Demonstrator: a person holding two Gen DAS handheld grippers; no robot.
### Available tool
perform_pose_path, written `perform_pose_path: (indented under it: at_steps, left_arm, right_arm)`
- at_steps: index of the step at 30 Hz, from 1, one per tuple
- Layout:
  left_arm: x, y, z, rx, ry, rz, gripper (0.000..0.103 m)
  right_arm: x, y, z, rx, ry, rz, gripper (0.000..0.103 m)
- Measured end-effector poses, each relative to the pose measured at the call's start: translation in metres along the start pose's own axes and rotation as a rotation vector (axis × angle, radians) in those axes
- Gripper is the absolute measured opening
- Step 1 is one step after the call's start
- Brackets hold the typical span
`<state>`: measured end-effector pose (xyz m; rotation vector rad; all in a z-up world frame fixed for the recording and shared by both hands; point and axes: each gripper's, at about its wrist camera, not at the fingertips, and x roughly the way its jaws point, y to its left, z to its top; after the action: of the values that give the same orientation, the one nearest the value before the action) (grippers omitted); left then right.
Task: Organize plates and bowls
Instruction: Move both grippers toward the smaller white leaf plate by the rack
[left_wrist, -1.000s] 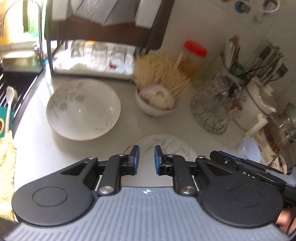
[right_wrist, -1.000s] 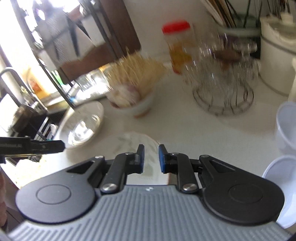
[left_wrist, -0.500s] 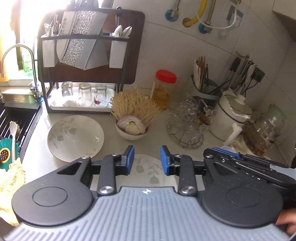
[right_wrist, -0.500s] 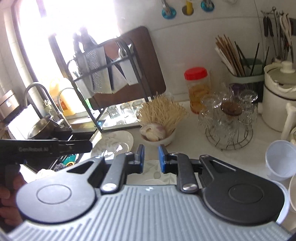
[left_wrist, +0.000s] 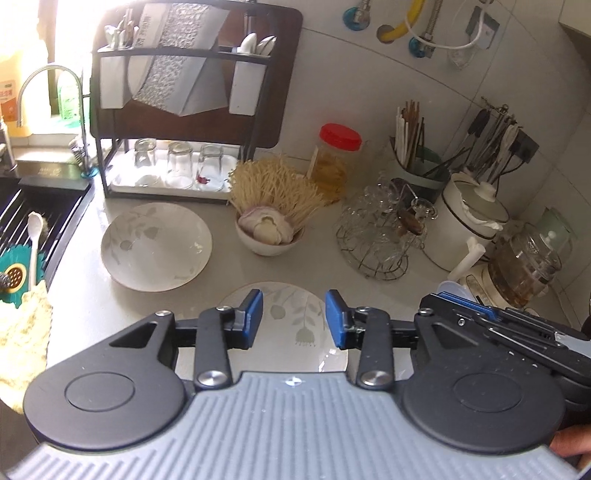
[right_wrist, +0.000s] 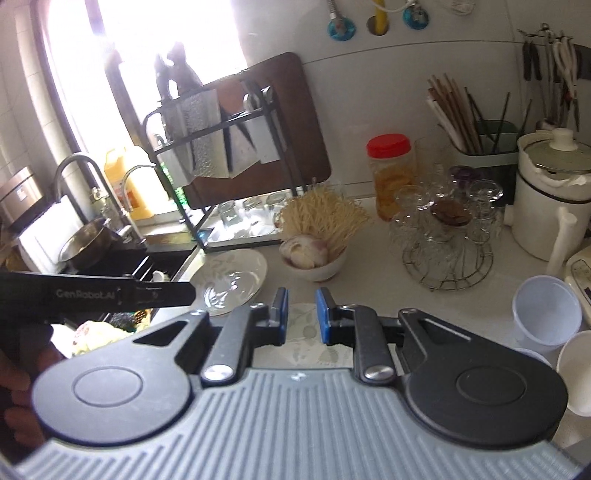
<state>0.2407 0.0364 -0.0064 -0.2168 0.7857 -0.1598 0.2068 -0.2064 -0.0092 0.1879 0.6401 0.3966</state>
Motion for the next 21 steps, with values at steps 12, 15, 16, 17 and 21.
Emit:
perform_pose_path:
  at_steps: [12, 15, 16, 17, 21]
  left_arm:
    - [-0.019, 0.028, -0.012, -0.08, 0.059, 0.069, 0.045]
    - [-0.016, 0.035, -0.013, -0.106, 0.064, 0.085, 0.046]
    - [-0.016, 0.037, -0.013, -0.105, 0.063, 0.089, 0.048]
    - [-0.016, 0.038, -0.014, -0.101, 0.064, 0.095, 0.05]
    - [-0.011, 0.051, -0.012, -0.124, 0.076, 0.112, 0.051]
  right_arm:
    - [0.004, 0.021, -0.001, -0.071, 0.062, 0.052, 0.021]
    - [0.014, 0.024, -0.002, -0.072, 0.089, 0.061, 0.021]
    - [0.017, 0.026, -0.002, -0.073, 0.096, 0.066, 0.021]
    - [0.019, 0.028, -0.002, -0.077, 0.1, 0.072, 0.021]
    - [0.031, 0.036, -0.002, -0.095, 0.122, 0.06, 0.038]
